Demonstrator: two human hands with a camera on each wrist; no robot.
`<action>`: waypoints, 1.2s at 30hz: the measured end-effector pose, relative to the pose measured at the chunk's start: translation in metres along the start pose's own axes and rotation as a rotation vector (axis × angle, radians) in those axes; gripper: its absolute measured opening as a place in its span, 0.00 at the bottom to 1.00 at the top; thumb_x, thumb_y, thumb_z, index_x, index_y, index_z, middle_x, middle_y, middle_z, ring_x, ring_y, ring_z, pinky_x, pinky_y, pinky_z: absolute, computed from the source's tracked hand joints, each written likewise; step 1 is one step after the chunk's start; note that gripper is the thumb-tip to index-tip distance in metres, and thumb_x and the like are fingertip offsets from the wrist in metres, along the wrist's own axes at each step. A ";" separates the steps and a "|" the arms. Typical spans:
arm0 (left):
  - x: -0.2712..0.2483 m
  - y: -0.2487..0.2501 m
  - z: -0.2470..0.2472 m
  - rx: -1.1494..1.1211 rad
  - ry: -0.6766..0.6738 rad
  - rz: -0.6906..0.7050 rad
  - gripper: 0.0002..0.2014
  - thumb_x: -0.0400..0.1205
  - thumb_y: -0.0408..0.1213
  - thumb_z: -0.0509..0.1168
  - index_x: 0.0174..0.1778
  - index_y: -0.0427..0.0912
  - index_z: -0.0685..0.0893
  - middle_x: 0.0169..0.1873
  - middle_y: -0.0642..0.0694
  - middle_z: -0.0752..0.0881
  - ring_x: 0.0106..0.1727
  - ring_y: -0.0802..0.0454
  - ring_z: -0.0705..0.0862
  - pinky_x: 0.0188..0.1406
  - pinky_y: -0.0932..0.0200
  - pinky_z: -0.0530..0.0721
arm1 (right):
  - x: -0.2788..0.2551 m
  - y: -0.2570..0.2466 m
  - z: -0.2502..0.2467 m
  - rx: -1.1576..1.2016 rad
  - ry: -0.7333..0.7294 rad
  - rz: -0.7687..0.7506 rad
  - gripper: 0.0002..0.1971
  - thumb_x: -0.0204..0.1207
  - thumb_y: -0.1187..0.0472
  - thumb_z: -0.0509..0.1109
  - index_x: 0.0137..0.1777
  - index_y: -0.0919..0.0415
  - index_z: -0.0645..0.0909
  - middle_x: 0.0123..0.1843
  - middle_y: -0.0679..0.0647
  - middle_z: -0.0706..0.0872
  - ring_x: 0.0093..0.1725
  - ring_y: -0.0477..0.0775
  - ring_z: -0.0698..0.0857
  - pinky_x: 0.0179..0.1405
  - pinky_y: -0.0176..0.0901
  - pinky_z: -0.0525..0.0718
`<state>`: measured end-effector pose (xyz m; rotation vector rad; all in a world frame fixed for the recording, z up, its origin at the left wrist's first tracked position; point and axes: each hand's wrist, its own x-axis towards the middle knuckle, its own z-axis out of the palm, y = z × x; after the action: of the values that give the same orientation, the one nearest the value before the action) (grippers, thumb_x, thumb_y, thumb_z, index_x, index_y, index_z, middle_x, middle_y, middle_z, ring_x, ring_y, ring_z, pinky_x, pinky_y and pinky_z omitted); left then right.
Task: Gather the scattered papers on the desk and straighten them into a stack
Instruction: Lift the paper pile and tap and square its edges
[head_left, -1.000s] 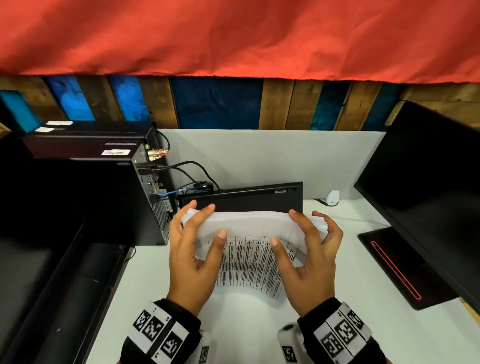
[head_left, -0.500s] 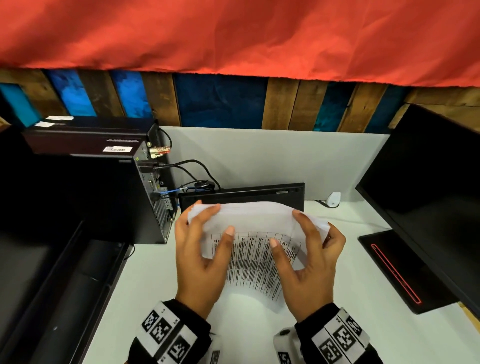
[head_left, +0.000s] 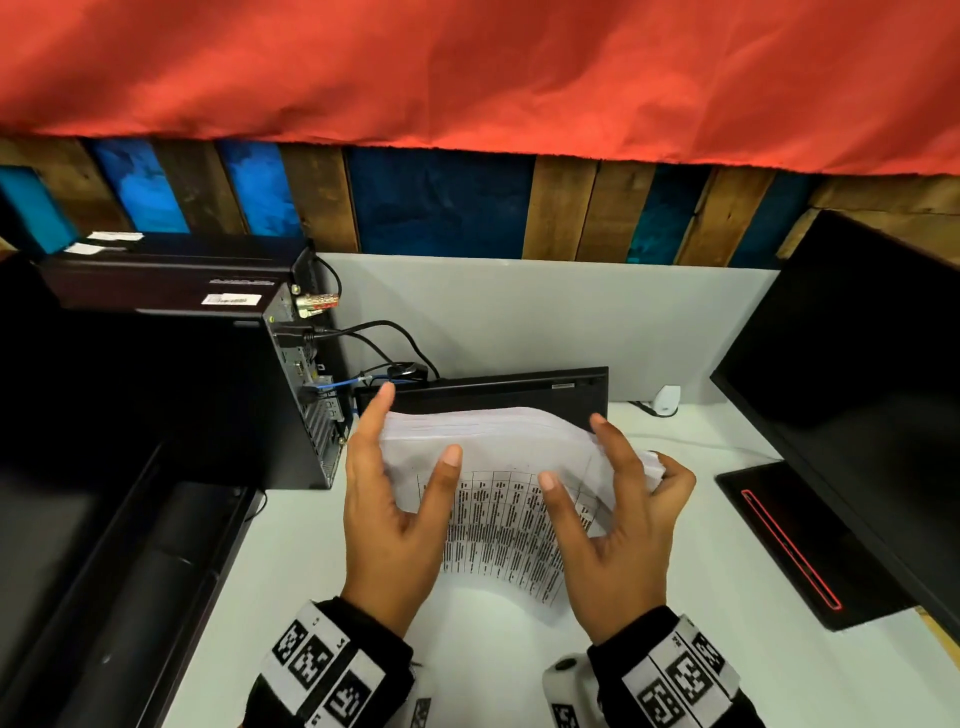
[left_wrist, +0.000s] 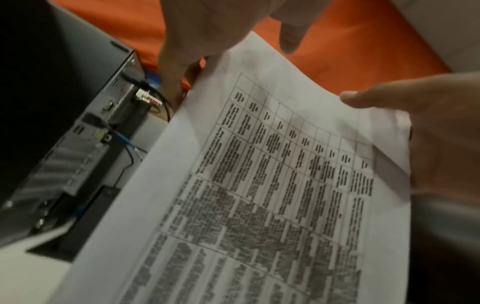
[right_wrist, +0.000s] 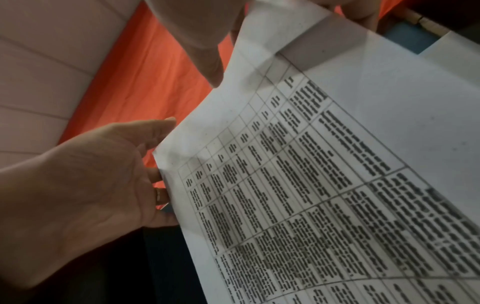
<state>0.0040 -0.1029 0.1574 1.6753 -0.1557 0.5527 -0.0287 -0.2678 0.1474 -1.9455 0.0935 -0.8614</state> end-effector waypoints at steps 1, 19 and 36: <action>0.000 0.001 0.001 -0.043 0.006 -0.015 0.34 0.77 0.43 0.69 0.78 0.58 0.62 0.71 0.57 0.74 0.72 0.56 0.77 0.70 0.48 0.79 | 0.001 0.000 0.000 -0.001 0.000 0.022 0.28 0.68 0.46 0.76 0.69 0.42 0.74 0.60 0.44 0.61 0.63 0.30 0.73 0.59 0.49 0.86; 0.001 -0.067 -0.023 -0.164 -0.445 -0.464 0.41 0.60 0.43 0.84 0.68 0.48 0.75 0.60 0.50 0.88 0.63 0.53 0.86 0.64 0.50 0.84 | -0.001 0.042 -0.010 0.414 -0.258 0.601 0.24 0.53 0.67 0.86 0.51 0.58 0.87 0.45 0.53 0.93 0.47 0.53 0.92 0.44 0.43 0.90; 0.001 -0.044 -0.006 -0.181 -0.306 -0.395 0.26 0.76 0.15 0.66 0.59 0.52 0.79 0.49 0.59 0.92 0.53 0.63 0.89 0.47 0.70 0.85 | 0.021 0.037 -0.010 0.384 -0.170 0.571 0.19 0.61 0.74 0.81 0.52 0.61 0.87 0.46 0.51 0.93 0.47 0.47 0.92 0.55 0.46 0.87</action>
<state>0.0209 -0.0886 0.1190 1.5511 -0.0886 -0.0158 -0.0084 -0.3036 0.1314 -1.5036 0.3387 -0.3047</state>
